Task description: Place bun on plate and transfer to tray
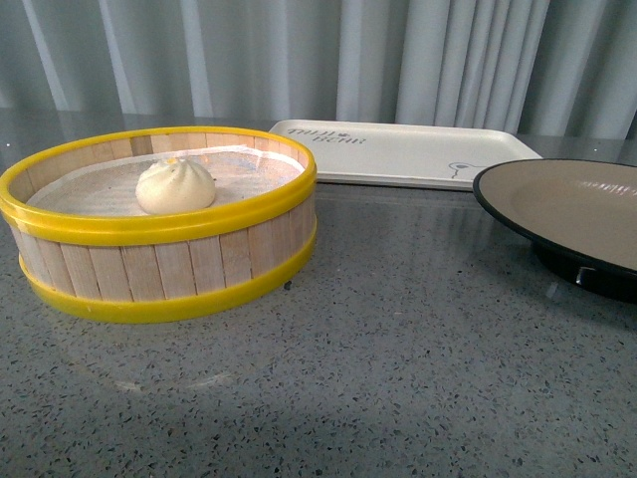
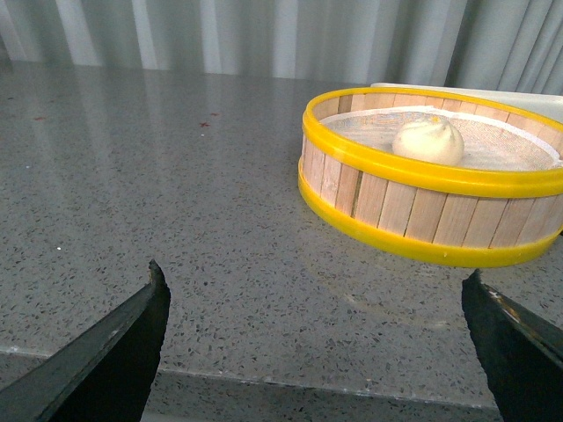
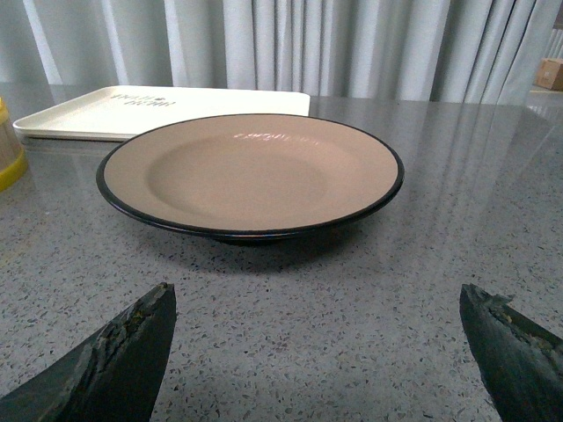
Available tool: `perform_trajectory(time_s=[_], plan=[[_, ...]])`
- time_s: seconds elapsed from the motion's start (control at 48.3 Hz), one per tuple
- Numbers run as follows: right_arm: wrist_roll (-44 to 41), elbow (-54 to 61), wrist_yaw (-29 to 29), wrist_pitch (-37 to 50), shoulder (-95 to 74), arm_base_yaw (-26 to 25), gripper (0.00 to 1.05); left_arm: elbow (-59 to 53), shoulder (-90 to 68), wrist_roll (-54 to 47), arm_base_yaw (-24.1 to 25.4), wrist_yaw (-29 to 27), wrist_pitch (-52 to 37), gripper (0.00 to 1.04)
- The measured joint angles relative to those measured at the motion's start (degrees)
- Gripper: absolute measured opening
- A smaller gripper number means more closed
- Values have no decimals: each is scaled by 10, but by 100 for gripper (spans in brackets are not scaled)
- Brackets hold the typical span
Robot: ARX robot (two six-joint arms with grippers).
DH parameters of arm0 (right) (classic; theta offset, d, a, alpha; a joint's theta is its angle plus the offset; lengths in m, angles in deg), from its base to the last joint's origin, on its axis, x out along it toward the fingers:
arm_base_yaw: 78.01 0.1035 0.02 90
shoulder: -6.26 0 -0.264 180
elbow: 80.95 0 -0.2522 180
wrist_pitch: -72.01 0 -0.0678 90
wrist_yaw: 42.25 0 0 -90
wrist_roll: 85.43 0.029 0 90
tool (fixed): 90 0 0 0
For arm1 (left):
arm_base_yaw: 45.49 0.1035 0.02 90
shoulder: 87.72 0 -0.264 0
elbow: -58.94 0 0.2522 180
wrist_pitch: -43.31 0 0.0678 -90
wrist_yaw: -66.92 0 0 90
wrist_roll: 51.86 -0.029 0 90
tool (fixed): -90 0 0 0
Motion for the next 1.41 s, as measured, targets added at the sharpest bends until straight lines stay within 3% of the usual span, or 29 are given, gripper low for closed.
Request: perform_trajectory(time_s=[1.098, 1.14, 1.16, 1.202, 1.264, 1.409], plan=[[0, 0, 0, 0, 0, 0, 96, 0, 0, 0, 0, 0, 0, 98], [0, 0, 0, 0, 0, 0, 96, 3, -12, 25, -10, -32, 11, 98], [0, 0, 0, 0, 0, 0, 96, 5, -31, 62, -12, -64, 5, 98], [0, 0, 0, 0, 0, 0, 96, 9, -72, 102, -7, -64, -27, 98], [0, 0, 0, 0, 0, 0, 96, 18, -151, 166, 13, -24, -114, 98], [0, 0, 0, 0, 0, 0, 96, 58, -285, 208, 55, 53, -284, 98]])
